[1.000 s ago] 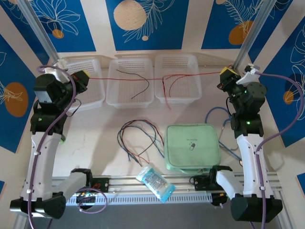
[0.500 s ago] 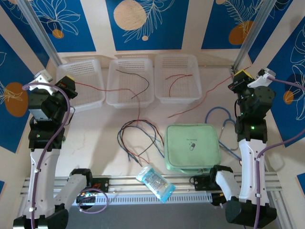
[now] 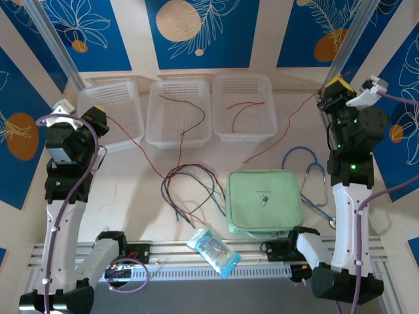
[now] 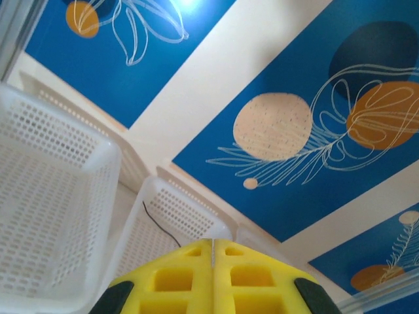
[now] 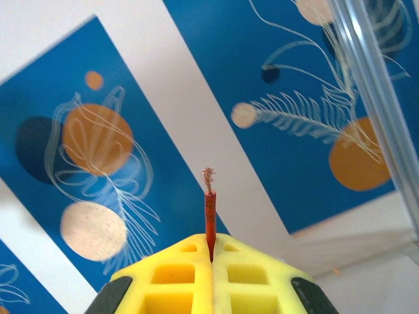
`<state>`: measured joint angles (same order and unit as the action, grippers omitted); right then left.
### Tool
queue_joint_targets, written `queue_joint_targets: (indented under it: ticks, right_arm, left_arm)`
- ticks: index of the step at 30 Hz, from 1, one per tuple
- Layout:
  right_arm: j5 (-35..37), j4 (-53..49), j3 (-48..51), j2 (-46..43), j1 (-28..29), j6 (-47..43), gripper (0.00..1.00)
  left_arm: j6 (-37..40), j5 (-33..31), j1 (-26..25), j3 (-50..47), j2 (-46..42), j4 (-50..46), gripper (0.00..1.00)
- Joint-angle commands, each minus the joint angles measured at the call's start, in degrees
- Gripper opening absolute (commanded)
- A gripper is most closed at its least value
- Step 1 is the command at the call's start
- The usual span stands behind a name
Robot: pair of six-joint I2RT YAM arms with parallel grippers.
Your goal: Untangle the cables
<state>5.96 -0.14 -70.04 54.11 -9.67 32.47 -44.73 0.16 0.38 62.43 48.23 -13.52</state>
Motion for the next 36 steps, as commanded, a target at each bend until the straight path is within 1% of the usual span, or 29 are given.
queue_joint_targets:
  ticks: [1,10,20,23,26,29,32,34,36]
  right_arm:
    - [-3.1,5.6,-5.1,2.7,1.9,1.5,0.00]
    - [-2.6,10.6,-20.9,14.4,9.7,-1.9,0.00]
    - [-0.7,15.5,-36.5,27.5,11.1,-2.3,0.00]
    - [0.0,16.6,-39.6,31.3,11.3,-2.2,0.00]
    - [0.3,18.8,-40.0,34.6,11.4,-1.7,0.00]
    - [-0.7,23.0,-38.3,37.7,11.1,2.4,0.00]
    - [-1.6,22.0,-37.3,40.0,11.6,2.6,0.00]
    - [-1.0,22.5,-33.4,40.1,12.4,0.7,0.00]
    - [1.7,23.5,-27.5,39.2,13.2,-1.9,0.00]
  left_arm:
    - [-1.1,2.8,0.8,-0.4,-0.1,1.9,0.00]
    - [-1.1,4.6,0.8,-0.9,-0.2,1.1,0.00]
    - [-2.5,6.4,0.8,-2.4,-0.1,2.0,0.00]
    - [-2.6,6.9,0.8,-2.5,-0.1,1.9,0.00]
    - [-2.8,6.9,0.8,-2.7,-0.2,1.9,0.00]
    - [-3.0,7.2,0.8,-2.8,-0.3,1.7,0.00]
    - [-3.0,7.5,0.8,-2.7,-0.2,1.4,0.00]
    - [-2.9,7.5,0.8,-2.6,-0.3,1.3,0.00]
    - [-3.1,7.5,0.7,-2.5,-0.4,1.1,0.00]
